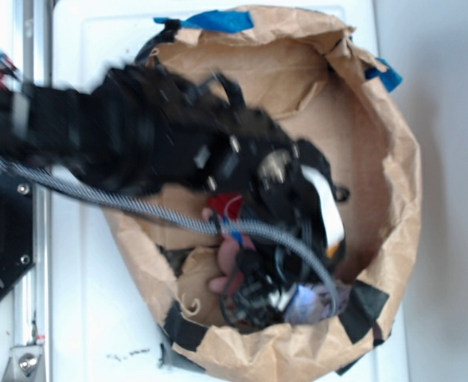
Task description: Grab the white paper.
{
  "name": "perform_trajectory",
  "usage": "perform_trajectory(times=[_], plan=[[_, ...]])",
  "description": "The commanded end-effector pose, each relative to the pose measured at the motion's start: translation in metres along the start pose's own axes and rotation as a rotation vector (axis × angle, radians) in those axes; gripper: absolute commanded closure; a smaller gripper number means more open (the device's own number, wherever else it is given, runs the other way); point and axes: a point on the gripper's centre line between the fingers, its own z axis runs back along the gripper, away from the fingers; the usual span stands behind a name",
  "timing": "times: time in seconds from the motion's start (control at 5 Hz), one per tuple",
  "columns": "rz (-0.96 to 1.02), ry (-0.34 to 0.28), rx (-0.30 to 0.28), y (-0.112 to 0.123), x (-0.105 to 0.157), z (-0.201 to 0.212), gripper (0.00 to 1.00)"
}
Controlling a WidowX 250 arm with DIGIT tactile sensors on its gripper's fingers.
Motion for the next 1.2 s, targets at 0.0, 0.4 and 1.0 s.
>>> perform_trajectory(times=[0.0,0.4,1.0], plan=[[0.195,0.094,0.109,0.006,-0.014,0.08,1.0],[0.172,0.103,0.103,0.01,-0.013,0.096,0.0],[-0.053,0.065,-0.016,-0.007,0.006,0.021,0.0]])
